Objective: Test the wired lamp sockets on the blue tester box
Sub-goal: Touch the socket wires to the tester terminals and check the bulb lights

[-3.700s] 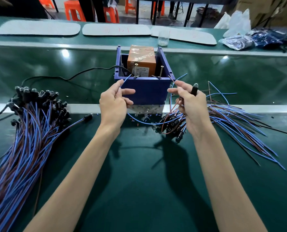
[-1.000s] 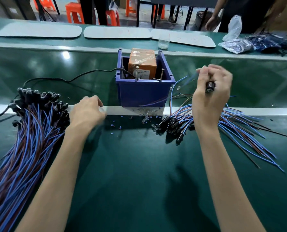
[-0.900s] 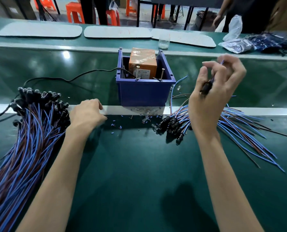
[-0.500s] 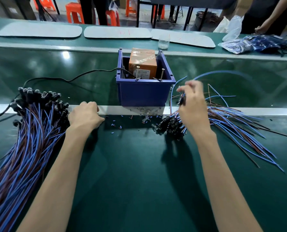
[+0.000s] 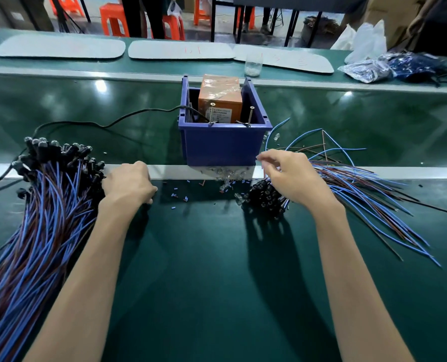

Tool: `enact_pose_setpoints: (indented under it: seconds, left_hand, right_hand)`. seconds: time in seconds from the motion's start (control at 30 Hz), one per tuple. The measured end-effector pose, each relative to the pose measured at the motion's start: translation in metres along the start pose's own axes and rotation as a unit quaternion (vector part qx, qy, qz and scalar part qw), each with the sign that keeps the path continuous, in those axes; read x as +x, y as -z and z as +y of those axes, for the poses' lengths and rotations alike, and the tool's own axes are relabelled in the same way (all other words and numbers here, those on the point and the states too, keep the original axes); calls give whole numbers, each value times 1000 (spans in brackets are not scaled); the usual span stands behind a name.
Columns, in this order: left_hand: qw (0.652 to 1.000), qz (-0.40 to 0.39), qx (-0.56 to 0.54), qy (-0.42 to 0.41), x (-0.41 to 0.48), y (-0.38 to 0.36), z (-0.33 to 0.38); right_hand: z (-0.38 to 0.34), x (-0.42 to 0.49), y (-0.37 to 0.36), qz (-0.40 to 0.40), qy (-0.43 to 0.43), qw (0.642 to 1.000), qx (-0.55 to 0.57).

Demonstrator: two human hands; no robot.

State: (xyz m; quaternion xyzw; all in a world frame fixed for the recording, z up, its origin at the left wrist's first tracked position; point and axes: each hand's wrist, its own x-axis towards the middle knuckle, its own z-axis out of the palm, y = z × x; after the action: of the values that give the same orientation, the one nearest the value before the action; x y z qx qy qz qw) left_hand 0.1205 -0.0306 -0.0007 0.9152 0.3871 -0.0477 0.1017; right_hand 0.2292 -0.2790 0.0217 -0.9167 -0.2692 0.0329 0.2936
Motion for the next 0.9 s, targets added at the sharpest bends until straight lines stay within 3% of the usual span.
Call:
enact_pose_setpoints:
  seconds: [0.13,0.2,0.27,0.33,0.4,0.5,0.6,0.63,0.7,0.73,0.77,0.9]
  left_hand:
    - [985,68,-100,-121,-25,18,30]
    - [934,118,-250,-228,-46,31,50]
    - [856,101,-401,-311,-74,42,69]
    - [804,49,-471,-361,-99,44,84]
    - [780,22,-500,-376,-115,38,96]
    - [720,-22,-616,-320,-121,37,103]
    - [682,-142,-695,-178,-108,43,99]
    - [644,-231,-722,-101,-103,43,96]
    - [510,-384,-768,52,-96,44,92]
    - [456,-404,-786,105,-94,43,92]
    - [430,-387,-805,136,-92,41,92]
    - [361,-270,-879,158,-87,46,90]
  right_hand:
    - [-20,-5,3,-9,44,988,150]
    - [-29,-9,4,-89,73,961,250]
    - [-35,-13,1,-165,111,924,327]
    - [-38,-17,-2,-179,154,903,358]
    - [-36,-16,-1,-144,163,897,384]
    - [-32,-13,5,-87,137,889,427]
    - [-29,-9,11,15,90,896,434]
    - [-29,-10,14,28,76,890,449]
    - [-29,-13,21,13,79,899,431]
    - [-29,-16,25,-7,94,914,395]
    - [-30,-18,27,-30,110,925,363]
    - [-36,-23,30,-72,140,914,374]
